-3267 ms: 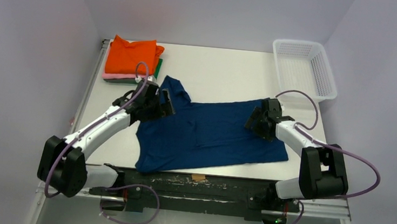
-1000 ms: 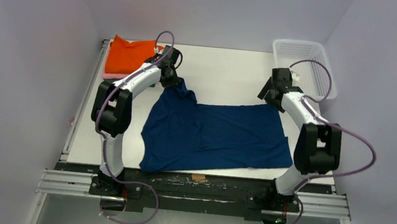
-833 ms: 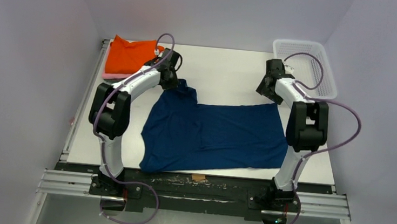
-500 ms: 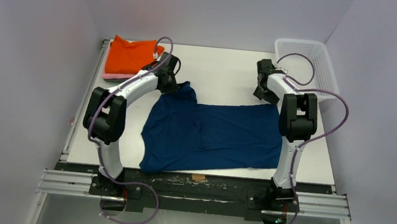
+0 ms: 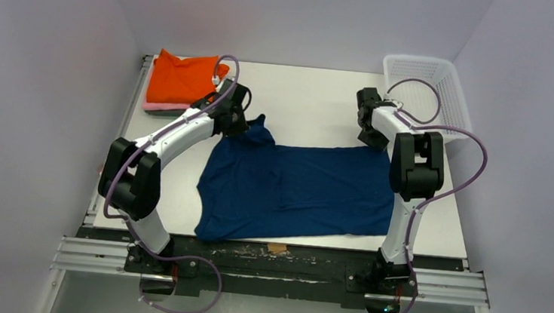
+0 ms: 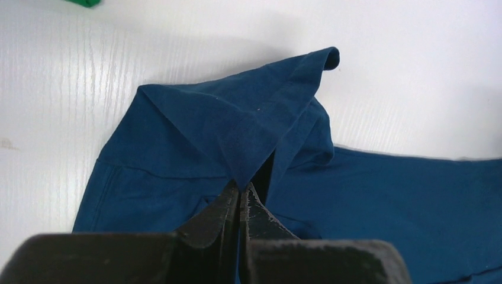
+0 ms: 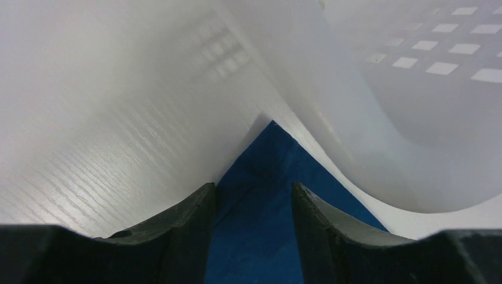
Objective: Fold and stack the t-shirts
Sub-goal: Grab the side of the flattened tshirt furthest away from the robot with both arms
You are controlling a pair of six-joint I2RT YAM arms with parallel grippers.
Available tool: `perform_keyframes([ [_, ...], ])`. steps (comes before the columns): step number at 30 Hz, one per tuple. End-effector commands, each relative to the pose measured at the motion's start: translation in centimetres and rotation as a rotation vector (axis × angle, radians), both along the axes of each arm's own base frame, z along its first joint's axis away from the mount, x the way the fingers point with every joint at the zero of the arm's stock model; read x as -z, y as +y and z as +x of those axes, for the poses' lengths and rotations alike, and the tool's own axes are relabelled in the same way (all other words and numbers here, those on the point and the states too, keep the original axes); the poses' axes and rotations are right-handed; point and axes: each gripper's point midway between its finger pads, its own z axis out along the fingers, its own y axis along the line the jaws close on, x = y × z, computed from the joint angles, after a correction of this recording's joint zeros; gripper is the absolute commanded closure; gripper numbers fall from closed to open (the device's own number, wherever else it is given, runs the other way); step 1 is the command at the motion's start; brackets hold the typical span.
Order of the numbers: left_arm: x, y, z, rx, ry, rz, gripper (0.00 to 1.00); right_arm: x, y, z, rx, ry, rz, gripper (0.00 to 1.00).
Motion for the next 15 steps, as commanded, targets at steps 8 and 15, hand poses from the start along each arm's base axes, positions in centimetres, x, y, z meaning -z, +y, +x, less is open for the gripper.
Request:
perform_keyframes([
  [8,-1.9,-0.5,-3.0,0.037,-0.055,0.027,1.00,-1.4,-0.3,-0.3,0.014,-0.051,-0.031,0.92],
  [15,-2.6,-0.9,-6.1,0.064,-0.077,0.020,1.00,-4.3,1.5,-0.4,-0.073,-0.145,-0.034,1.00],
])
